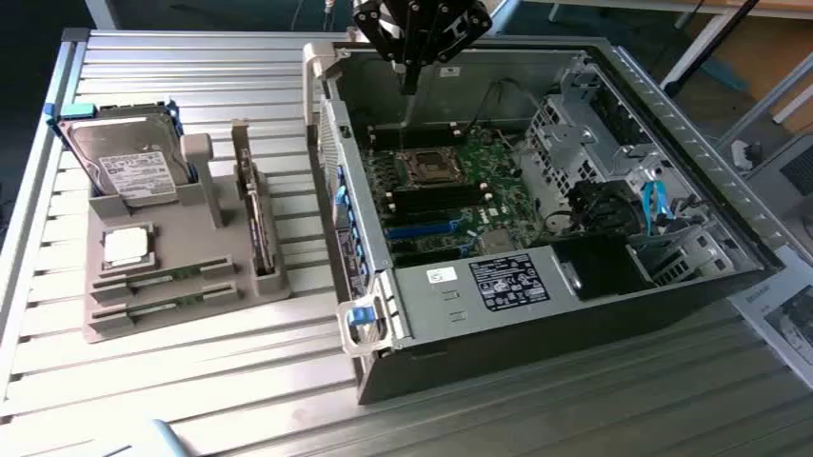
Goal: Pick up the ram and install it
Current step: 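Reach for the ram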
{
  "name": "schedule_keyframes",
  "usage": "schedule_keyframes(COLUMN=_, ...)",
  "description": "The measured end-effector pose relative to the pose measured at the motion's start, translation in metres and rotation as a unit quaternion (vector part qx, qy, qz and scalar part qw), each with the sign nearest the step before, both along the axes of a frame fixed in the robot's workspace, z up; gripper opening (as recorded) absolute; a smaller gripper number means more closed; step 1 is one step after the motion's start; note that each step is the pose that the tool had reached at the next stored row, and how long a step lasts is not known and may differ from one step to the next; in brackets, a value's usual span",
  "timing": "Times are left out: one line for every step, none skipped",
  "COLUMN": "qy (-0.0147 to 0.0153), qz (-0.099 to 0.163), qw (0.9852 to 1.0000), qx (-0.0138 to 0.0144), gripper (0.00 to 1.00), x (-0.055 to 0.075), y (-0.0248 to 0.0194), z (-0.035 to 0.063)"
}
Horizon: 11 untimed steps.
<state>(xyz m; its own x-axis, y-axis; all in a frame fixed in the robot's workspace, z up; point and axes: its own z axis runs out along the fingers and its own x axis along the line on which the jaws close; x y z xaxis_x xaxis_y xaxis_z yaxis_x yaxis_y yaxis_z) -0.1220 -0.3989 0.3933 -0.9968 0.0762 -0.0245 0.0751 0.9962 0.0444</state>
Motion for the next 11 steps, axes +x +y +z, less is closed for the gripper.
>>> schedule_keyframes(qy=0.0, qz=0.0, qw=1.0, qx=0.0, gripper=0.1, x=0.0, y=0.0, z=0.0)
schedule_keyframes(qy=0.0, qz=0.0, qw=1.0, qx=0.0, gripper=0.1, x=0.0, y=0.0, z=0.0)
schedule_keyframes(qy=0.0, qz=0.0, qw=1.0, qx=0.0, gripper=0.1, x=0.0, y=0.0, z=0.0)
schedule_keyframes(qy=0.0, qz=0.0, qw=1.0, qx=0.0, gripper=0.1, x=0.0, y=0.0, z=0.0)
schedule_keyframes(qy=0.0, qz=0.0, qw=1.0, qx=0.0, gripper=0.1, x=0.0, y=0.0, z=0.0)
schedule_keyframes(qy=0.0, qz=0.0, qw=1.0, qx=0.0, gripper=0.1, x=0.0, y=0.0, z=0.0)
schedule_keyframes(qy=0.0, qz=0.0, qw=1.0, qx=0.0, gripper=0.1, x=0.0, y=0.0, z=0.0)
schedule_keyframes(qy=0.0, qz=0.0, qw=1.0, qx=0.0, gripper=0.1, x=0.0, y=0.0, z=0.0)
schedule_keyframes(qy=0.0, qz=0.0, qw=1.0, qx=0.0, gripper=0.1, x=0.0, y=0.0, z=0.0)
schedule_keyframes(qy=0.0, qz=0.0, qw=1.0, qx=0.0, gripper=0.1, x=0.0, y=0.0, z=0.0)
schedule_keyframes(qy=0.0, qz=0.0, qw=1.0, qx=0.0, gripper=0.1, x=0.0, y=0.0, z=0.0)
